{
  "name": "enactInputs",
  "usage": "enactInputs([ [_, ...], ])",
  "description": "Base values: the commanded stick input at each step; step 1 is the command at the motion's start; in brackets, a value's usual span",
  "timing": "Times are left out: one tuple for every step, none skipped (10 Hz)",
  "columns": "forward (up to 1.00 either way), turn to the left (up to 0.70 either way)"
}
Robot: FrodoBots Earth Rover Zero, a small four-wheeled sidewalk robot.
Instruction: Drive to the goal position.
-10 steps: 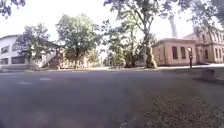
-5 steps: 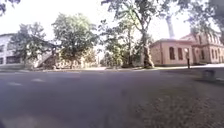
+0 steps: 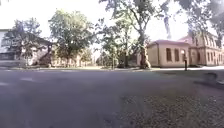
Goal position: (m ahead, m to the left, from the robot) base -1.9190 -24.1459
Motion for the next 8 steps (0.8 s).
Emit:
enactInputs([
  [0.60,-0.15],
  [0.60,-0.15],
  [0.60,-0.15],
  [0.60,-0.15],
  [0.60,-0.14],
  [0.60,0.00],
  [0.60,0.00],
  [0.60,0.00],
])
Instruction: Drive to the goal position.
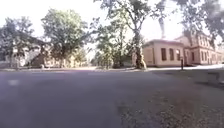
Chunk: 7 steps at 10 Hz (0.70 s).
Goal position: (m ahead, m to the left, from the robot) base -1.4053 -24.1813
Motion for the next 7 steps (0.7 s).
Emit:
enactInputs([
  [0.60,0.00],
  [0.60,0.00],
  [0.60,0.00],
  [0.60,0.00],
  [0.60,0.00],
  [0.60,0.00],
  [0.60,0.00],
])
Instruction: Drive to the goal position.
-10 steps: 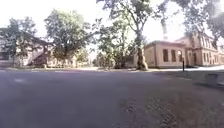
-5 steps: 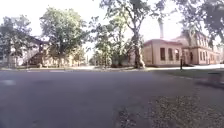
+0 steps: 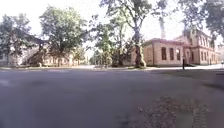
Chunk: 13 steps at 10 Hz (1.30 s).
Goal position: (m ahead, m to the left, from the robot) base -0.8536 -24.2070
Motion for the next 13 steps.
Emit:
enactInputs([
  [0.60,0.00],
  [0.60,0.00],
  [0.60,0.00],
  [0.60,0.00],
  [0.60,0.00],
  [0.60,0.00],
  [0.60,0.00],
  [0.60,0.00],
  [0.60,0.00],
  [0.60,0.00],
  [0.60,0.00],
  [0.60,0.00],
  [0.60,0.00],
])
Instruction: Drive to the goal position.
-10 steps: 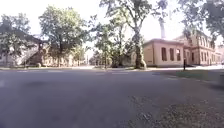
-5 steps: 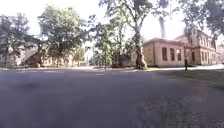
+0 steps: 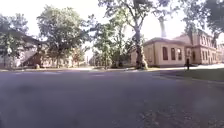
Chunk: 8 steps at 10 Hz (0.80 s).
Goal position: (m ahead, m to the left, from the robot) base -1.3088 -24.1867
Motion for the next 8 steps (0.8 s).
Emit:
enactInputs([
  [0.60,0.00],
  [0.60,0.00],
  [0.60,0.00],
  [0.60,0.00],
  [0.60,0.00],
  [0.60,0.00],
  [0.60,0.00],
  [0.60,0.00],
])
